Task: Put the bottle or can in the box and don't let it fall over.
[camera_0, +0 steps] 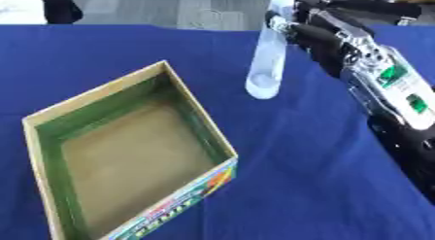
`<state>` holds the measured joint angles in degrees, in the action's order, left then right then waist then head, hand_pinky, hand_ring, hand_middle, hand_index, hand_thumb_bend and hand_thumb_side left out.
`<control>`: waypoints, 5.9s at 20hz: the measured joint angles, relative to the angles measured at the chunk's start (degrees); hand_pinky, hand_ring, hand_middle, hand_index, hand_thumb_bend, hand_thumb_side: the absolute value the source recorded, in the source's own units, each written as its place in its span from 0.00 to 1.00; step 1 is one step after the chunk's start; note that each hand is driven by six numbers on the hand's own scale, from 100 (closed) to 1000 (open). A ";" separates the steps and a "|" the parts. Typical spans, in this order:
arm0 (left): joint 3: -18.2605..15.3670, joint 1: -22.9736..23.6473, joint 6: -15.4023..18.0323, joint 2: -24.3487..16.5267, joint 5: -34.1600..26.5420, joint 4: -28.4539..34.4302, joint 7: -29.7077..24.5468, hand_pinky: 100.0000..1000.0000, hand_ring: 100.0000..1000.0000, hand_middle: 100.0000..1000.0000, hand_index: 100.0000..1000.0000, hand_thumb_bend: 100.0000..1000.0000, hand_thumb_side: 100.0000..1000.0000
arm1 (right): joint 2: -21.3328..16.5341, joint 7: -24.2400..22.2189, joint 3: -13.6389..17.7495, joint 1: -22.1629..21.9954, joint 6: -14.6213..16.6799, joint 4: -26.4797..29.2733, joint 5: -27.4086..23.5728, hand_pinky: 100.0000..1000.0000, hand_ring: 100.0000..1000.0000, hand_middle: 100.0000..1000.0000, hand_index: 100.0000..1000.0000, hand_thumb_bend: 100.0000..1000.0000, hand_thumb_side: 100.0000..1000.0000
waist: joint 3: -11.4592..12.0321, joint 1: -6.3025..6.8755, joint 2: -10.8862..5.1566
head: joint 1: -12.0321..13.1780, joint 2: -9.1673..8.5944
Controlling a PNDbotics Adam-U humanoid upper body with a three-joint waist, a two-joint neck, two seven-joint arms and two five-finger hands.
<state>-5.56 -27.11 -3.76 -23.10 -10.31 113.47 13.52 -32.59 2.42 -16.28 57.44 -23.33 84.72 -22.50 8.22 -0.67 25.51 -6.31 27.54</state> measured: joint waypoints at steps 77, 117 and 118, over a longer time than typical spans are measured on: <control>1.12 -2.58 -0.13 0.50 -0.22 0.00 -2.19 1.00 1.00 1.00 0.80 0.00 0.56 | -0.81 1.73 -0.67 -0.60 -0.43 -6.19 2.03 1.00 1.00 1.00 0.67 0.00 0.11 | 2.42 -0.89 2.78 | -1.36 -2.80; 1.13 -2.16 -0.31 0.50 -0.65 0.00 -2.86 1.00 1.00 1.00 0.79 0.00 0.56 | -1.45 19.88 -1.36 -1.99 2.23 0.75 -7.31 1.00 1.00 1.00 0.08 0.00 0.15 | 1.64 -0.94 2.10 | -1.28 -2.94; 1.13 -2.13 -0.32 0.50 -0.65 0.00 -2.87 1.00 1.00 1.00 0.79 0.00 0.56 | -1.45 20.07 -1.33 -1.99 2.24 0.93 -7.58 1.00 1.00 1.00 0.08 0.00 0.16 | 1.64 -0.94 2.10 | -1.28 -2.94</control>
<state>-4.43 -29.24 -4.07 -22.60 -10.96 113.47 10.64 -34.04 22.49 -17.61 55.45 -21.09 85.65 -30.09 9.86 -1.61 27.61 -7.59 24.60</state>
